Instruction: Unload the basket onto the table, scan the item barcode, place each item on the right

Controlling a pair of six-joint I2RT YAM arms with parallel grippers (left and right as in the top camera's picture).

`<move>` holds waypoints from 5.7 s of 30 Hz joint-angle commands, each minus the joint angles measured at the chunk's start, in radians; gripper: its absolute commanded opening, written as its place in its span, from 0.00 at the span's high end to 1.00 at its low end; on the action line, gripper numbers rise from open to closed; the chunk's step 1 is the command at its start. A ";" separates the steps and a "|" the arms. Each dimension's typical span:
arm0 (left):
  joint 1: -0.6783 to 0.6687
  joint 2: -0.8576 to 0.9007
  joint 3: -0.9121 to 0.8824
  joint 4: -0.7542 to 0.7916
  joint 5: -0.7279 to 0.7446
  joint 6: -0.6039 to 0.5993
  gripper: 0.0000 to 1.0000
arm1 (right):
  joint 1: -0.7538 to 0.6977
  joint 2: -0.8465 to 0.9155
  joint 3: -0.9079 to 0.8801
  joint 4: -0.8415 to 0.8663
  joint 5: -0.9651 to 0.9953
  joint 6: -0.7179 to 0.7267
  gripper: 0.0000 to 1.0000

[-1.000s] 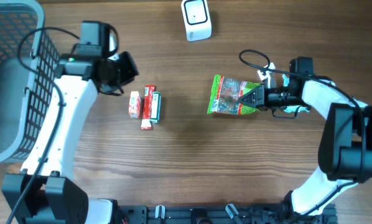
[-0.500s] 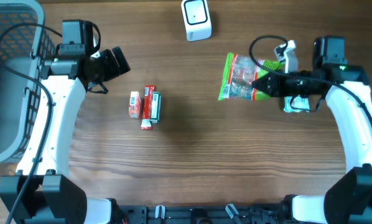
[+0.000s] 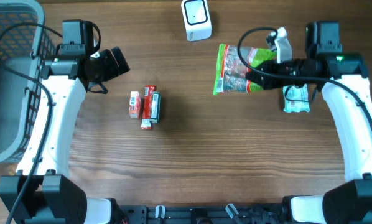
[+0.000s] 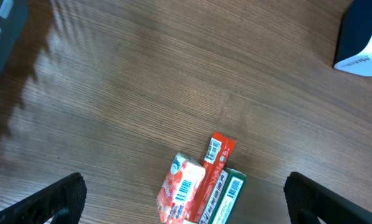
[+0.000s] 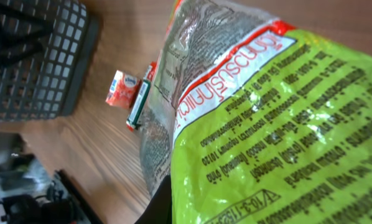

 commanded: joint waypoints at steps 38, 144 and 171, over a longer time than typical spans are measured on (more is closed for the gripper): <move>0.005 -0.002 0.008 -0.001 -0.014 0.012 0.00 | 0.448 0.670 0.676 0.648 0.926 -1.017 0.96; 0.005 -0.002 0.008 -0.001 -0.014 0.012 0.00 | 0.054 0.419 -0.083 0.380 0.362 0.251 0.96; 0.005 -0.002 0.008 -0.001 -0.014 0.012 0.00 | 0.135 0.393 -0.142 0.217 -0.061 0.267 0.72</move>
